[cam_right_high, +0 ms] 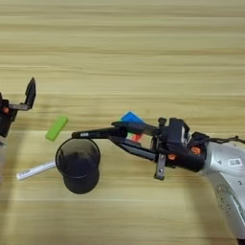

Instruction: Move the objects on the table

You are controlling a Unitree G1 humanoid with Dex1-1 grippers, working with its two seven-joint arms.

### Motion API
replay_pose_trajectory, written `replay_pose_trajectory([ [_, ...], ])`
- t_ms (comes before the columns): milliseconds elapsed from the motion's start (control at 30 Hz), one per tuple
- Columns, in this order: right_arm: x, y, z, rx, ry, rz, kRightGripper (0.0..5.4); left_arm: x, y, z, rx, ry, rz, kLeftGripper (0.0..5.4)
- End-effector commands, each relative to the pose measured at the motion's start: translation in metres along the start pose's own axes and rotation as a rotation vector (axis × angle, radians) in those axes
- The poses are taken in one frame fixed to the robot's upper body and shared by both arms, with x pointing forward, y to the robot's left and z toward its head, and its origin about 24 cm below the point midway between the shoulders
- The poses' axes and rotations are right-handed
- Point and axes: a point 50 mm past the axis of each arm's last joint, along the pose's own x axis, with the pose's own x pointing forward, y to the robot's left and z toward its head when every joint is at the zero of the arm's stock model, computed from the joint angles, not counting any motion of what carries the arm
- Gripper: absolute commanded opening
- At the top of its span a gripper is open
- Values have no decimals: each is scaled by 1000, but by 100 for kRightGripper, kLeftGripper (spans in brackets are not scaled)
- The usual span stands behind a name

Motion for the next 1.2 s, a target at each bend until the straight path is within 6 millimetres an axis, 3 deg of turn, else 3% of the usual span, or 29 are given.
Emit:
replay_pose_trajectory([
  [33,-5,-7,13,-21,-25,-21,103,4,-2,2,9,-13,-6,540],
  [333,-10,-5,-4,5,40,-73,103,4,-2,2,8,-14,-6,540],
  [700,-6,10,-52,57,253,-115,103,4,-3,2,8,-17,-6,540],
  [1200,-10,19,-80,118,346,-201,103,4,-2,2,8,-20,-6,540],
])
